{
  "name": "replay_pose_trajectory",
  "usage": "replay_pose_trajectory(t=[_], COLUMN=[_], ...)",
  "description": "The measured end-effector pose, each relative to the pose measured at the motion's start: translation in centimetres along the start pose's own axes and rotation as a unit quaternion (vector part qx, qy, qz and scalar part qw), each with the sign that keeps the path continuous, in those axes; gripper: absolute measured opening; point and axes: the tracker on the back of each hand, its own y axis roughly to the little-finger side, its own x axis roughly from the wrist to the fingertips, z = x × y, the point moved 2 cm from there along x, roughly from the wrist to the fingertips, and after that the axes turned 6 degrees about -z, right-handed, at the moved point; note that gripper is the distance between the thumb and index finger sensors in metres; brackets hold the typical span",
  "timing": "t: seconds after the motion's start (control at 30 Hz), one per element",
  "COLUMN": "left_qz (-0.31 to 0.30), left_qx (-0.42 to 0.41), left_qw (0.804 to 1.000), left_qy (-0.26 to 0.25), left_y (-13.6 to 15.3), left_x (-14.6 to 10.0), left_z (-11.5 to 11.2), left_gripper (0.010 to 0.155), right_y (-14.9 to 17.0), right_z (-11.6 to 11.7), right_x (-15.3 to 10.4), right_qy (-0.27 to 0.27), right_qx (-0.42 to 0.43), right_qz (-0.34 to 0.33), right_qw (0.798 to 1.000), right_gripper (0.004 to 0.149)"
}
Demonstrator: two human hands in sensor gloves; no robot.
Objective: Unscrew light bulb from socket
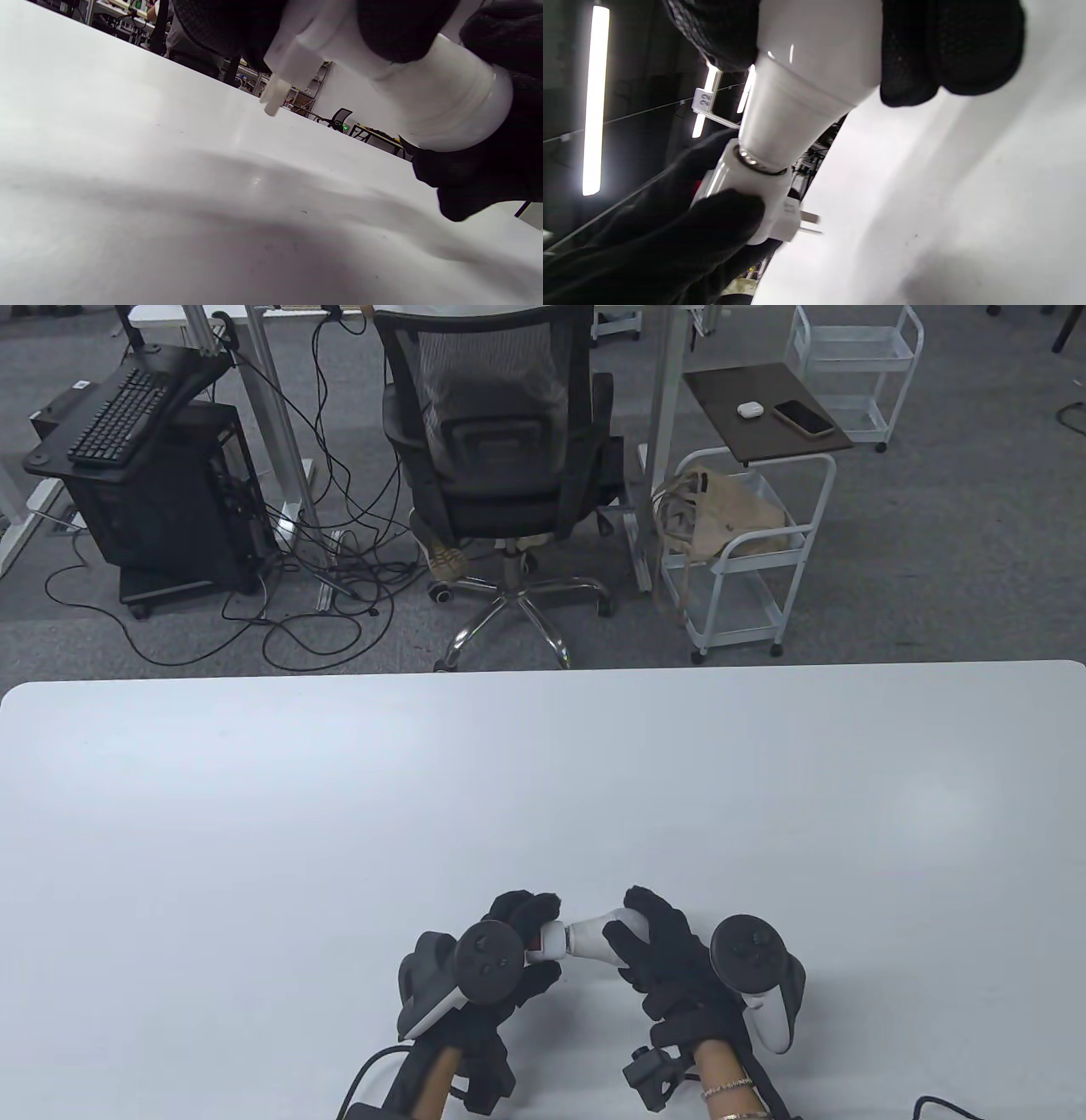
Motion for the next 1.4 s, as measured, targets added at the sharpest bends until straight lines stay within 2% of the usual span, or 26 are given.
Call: replay_pose_trajectory(t=[0.1, 0.3, 0.4, 0.47, 0.57, 0.73, 0.77, 0.87, 0.97, 1.07, 1.17, 1.27, 1.4], left_qz=[0.003, 0.001, -0.006, -0.010, -0.012, -0.003, -0.002, -0.001, -0.006, -0.008, -0.009, -0.007, -0.005], left_qx=[-0.070, -0.046, -0.056, -0.050, -0.049, -0.068, -0.072, -0.071, -0.077, -0.062, -0.071, -0.072, -0.071], left_qw=[0.998, 0.999, 0.998, 0.999, 0.999, 0.998, 0.997, 0.997, 0.997, 0.998, 0.997, 0.997, 0.997], left_qy=[-0.003, -0.018, -0.017, -0.012, -0.001, 0.004, 0.004, -0.007, -0.011, -0.012, -0.005, -0.003, -0.001], left_y=[0.7, 0.9, 0.8, 0.7, 0.7, 1.2, 1.3, 1.2, 1.1, 1.0, 1.1, 1.2, 1.2], left_x=[-0.1, -0.2, -0.3, -0.2, -0.1, -0.1, -0.1, -0.2, -0.3, -0.3, -0.2, -0.2, -0.2], left_z=[0.1, 0.0, 0.0, -0.2, -0.4, -0.6, -0.6, -0.4, -0.2, -0.2, -0.4, -0.4, -0.5], left_gripper=[0.071, 0.070, 0.070, 0.069, 0.070, 0.070, 0.070, 0.069, 0.069, 0.069, 0.069, 0.069, 0.069], right_y=[-0.3, 0.9, 1.2, 1.2, 1.2, 1.3, 1.3, 1.6, 1.8, 1.8, 1.7, 1.9, 2.3], right_z=[0.0, 0.6, 0.2, 0.1, 0.0, 0.1, 0.1, 0.2, 0.3, 0.1, -0.1, 0.0, 0.2], right_x=[-0.1, -0.1, -0.3, -0.3, -0.2, 0.2, 0.1, 0.1, -0.1, -0.3, -0.2, 0.0, 0.0], right_qy=[0.002, -0.015, 0.009, 0.010, 0.000, -0.059, -0.056, -0.053, -0.044, -0.021, -0.012, -0.049, -0.096], right_qx=[0.013, 0.053, 0.041, 0.024, 0.007, 0.093, 0.103, 0.113, 0.117, 0.082, 0.035, 0.093, 0.184], right_qz=[-0.026, 0.010, 0.039, 0.051, 0.052, 0.008, 0.008, 0.014, 0.033, 0.054, 0.064, 0.047, 0.041], right_qw=[1.000, 0.998, 0.998, 0.998, 0.999, 0.994, 0.993, 0.992, 0.992, 0.995, 0.997, 0.993, 0.977], right_gripper=[0.066, 0.067, 0.074, 0.071, 0.065, 0.059, 0.059, 0.063, 0.073, 0.074, 0.068, 0.063, 0.064])
